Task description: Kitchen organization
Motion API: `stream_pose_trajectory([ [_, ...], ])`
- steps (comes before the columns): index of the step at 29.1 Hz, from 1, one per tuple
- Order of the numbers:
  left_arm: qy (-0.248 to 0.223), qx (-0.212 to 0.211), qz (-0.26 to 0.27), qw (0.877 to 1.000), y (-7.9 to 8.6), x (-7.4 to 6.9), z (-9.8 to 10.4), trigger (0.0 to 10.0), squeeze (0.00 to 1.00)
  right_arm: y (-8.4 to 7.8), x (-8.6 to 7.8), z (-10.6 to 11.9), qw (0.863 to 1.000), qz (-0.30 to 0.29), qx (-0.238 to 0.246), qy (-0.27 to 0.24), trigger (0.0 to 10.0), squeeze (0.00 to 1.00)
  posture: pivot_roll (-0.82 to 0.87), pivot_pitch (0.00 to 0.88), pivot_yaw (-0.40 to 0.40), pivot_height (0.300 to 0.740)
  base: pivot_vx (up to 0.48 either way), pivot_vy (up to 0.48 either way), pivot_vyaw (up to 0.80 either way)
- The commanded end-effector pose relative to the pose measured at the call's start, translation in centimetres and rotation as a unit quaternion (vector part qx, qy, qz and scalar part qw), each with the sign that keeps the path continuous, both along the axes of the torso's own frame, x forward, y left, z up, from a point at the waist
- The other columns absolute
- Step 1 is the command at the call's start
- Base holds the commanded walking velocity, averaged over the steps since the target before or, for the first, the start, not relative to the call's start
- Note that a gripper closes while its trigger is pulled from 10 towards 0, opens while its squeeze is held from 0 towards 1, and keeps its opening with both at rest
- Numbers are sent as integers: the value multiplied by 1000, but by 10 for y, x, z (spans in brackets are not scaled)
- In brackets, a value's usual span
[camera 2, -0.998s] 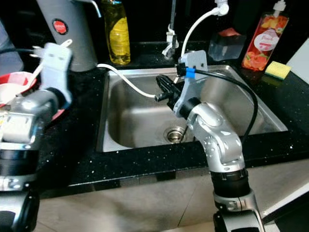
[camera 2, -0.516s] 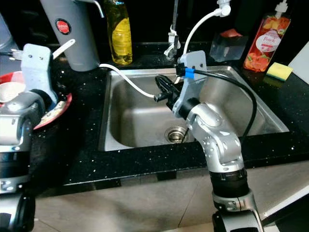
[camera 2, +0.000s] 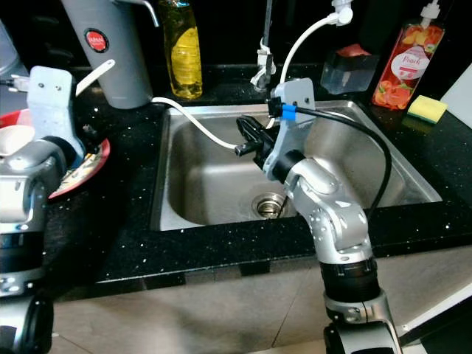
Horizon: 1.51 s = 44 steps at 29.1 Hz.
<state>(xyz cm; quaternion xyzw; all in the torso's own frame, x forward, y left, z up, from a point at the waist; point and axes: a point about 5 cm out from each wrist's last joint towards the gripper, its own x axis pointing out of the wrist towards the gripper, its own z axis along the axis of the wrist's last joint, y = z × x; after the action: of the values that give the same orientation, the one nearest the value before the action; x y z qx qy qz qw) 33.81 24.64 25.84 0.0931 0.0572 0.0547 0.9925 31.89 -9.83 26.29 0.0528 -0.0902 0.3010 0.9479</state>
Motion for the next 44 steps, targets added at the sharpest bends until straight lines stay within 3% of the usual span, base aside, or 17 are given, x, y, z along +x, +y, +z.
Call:
stream_pose_trajectory([
  [1,4,10,28,1000,11,-3,0,10000,0,0,0,-1,1000,0,0,5,10000,0,108,23,-28,740,0,0,0],
  [17,11,22,50,998,18,-5,-5,10000,0,-2,2,-2,1000,1,-4,5,10000,0,123,16,-33,740,0,0,0],
  [20,17,24,62,998,26,-9,-5,10000,0,-2,2,-2,1000,-2,0,7,10000,0,111,11,-40,740,0,0,0],
  [23,19,-1,83,996,36,-8,-7,10000,0,1,0,-2,1000,7,-8,5,10000,0,85,3,-36,740,0,0,0],
  [28,19,2,78,997,33,-7,-6,10000,0,-5,2,-3,1000,-3,-11,6,10000,0,90,4,-34,740,0,0,0],
  [36,30,-13,50,998,22,-5,-11,10000,0,1,-1,-3,1000,7,-13,4,10000,0,84,5,-35,740,0,0,0],
  [39,-11,57,63,996,22,-6,2,10000,0,-1,0,-4,1000,2,-13,5,10000,0,86,6,-34,740,0,0,0],
  [40,-11,57,63,996,22,-6,2,10000,0,-1,0,-4,1000,2,-13,5,10000,0,86,6,-34,740,0,0,0],
  [42,-66,84,59,992,18,-7,20,10000,0,-2,0,-4,1000,0,-11,5,10000,0,86,6,-33,740,0,0,0],
  [44,-91,106,57,989,16,-7,29,10000,0,-1,0,-4,1000,0,-10,5,10000,0,87,5,-32,740,0,0,0],
])
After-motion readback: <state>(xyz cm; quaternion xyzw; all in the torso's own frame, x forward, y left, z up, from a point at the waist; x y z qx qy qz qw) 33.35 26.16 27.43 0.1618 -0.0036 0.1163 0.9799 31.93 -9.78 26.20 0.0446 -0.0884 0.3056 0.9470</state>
